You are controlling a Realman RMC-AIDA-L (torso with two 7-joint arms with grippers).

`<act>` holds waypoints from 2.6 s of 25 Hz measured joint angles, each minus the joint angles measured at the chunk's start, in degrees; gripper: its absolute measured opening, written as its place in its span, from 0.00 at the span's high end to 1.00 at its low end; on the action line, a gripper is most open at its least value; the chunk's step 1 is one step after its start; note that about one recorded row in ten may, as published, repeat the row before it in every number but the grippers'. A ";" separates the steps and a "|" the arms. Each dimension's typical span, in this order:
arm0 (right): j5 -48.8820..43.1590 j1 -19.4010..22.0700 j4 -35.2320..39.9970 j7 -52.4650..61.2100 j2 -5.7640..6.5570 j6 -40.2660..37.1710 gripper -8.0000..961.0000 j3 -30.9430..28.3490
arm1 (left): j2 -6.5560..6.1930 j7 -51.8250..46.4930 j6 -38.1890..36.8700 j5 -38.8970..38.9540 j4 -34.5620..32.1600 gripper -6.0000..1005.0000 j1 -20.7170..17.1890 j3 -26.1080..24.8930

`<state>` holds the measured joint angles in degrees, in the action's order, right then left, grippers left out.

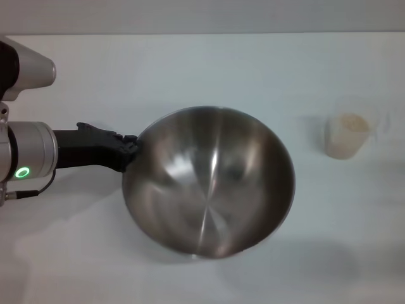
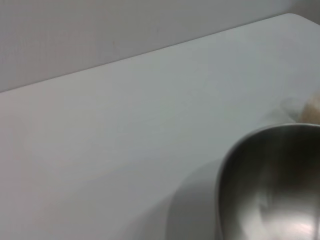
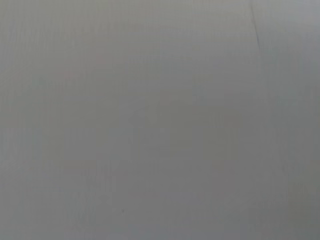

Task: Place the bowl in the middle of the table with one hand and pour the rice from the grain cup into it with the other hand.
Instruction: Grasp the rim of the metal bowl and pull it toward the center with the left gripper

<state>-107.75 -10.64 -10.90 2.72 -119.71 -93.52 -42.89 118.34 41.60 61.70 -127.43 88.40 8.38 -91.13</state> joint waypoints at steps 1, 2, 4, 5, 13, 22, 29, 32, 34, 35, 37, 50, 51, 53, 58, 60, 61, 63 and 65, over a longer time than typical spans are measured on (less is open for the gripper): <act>0.00 -0.03 0.00 0.00 0.00 0.00 0.14 0.00 | 0.00 0.03 0.01 0.00 -0.02 0.74 0.03 0.00; 0.00 -0.05 0.00 0.00 0.00 0.00 0.14 0.00 | -0.01 0.11 0.04 -0.01 -0.05 0.80 0.10 0.01; 0.00 -0.07 0.00 0.00 0.00 0.00 0.14 0.00 | 0.01 0.58 0.37 0.01 -0.13 0.90 0.26 0.06; 0.00 -0.08 0.00 0.00 0.00 0.00 0.14 0.00 | 0.01 0.58 0.37 0.01 -0.13 0.91 0.26 0.06; 0.00 -0.13 0.00 0.00 0.00 0.00 0.14 0.00 | 0.10 0.69 1.16 0.20 -0.16 0.96 1.14 -0.03; 0.00 -0.34 0.00 0.00 0.00 0.00 0.14 0.00 | -0.01 0.29 6.19 3.71 -3.46 0.97 6.49 -5.24; 0.00 -0.35 0.00 0.00 0.00 0.07 0.14 0.00 | -0.17 0.62 11.62 4.39 -9.47 0.97 13.17 -10.13; 0.00 -0.42 0.00 0.00 0.00 0.32 0.14 0.00 | -0.25 0.69 12.73 4.39 -10.67 0.97 14.75 -11.07; 0.00 -0.52 0.00 0.00 0.00 0.64 0.14 0.00 | -0.32 0.75 14.02 4.37 -11.57 0.97 16.32 -12.14; 0.00 -0.54 0.00 0.00 0.00 0.65 0.14 0.00 | -0.32 0.78 14.46 4.32 -11.85 0.97 16.82 -12.53; 0.00 -0.59 0.00 0.00 0.00 0.67 0.14 0.00 | -0.32 0.89 15.41 4.15 -12.74 0.97 18.16 -13.40; 0.24 -1.04 -0.12 -0.01 0.00 0.74 0.14 0.00 | -1.54 2.46 20.45 3.77 -22.15 0.96 26.10 -19.12; 0.28 -1.14 -0.07 -0.01 0.00 0.88 0.14 0.00 | -1.69 2.52 20.76 3.77 -22.89 0.96 26.62 -19.31; 0.33 -1.25 -0.03 -0.01 0.00 1.27 0.14 0.00 | -1.93 2.74 21.21 3.75 -24.20 0.96 27.59 -19.50; 0.34 -1.42 0.00 -0.01 0.00 1.95 0.14 0.00 | -2.45 3.48 21.53 3.76 -27.21 0.96 29.35 -20.51; 0.30 -1.46 0.00 -0.01 0.02 1.96 0.14 0.00 | -2.72 4.56 22.27 3.78 -29.38 0.96 30.48 -22.22; 0.26 -1.49 0.00 -0.01 0.03 1.96 0.14 0.00 | -2.82 4.93 22.67 3.78 -30.19 0.96 30.92 -23.03; 0.17 -1.54 0.00 -0.01 0.07 1.96 0.14 0.00 | -3.07 5.51 23.45 3.80 -31.59 0.96 31.75 -24.41; 0.17 -1.73 0.00 -0.01 0.08 1.96 0.14 0.00 | -3.41 5.82 23.98 3.81 -32.59 0.96 32.37 -25.13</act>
<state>-107.59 -12.38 -10.90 2.71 -119.62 -91.55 -42.89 114.93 47.42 85.68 -123.62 55.81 40.76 -116.26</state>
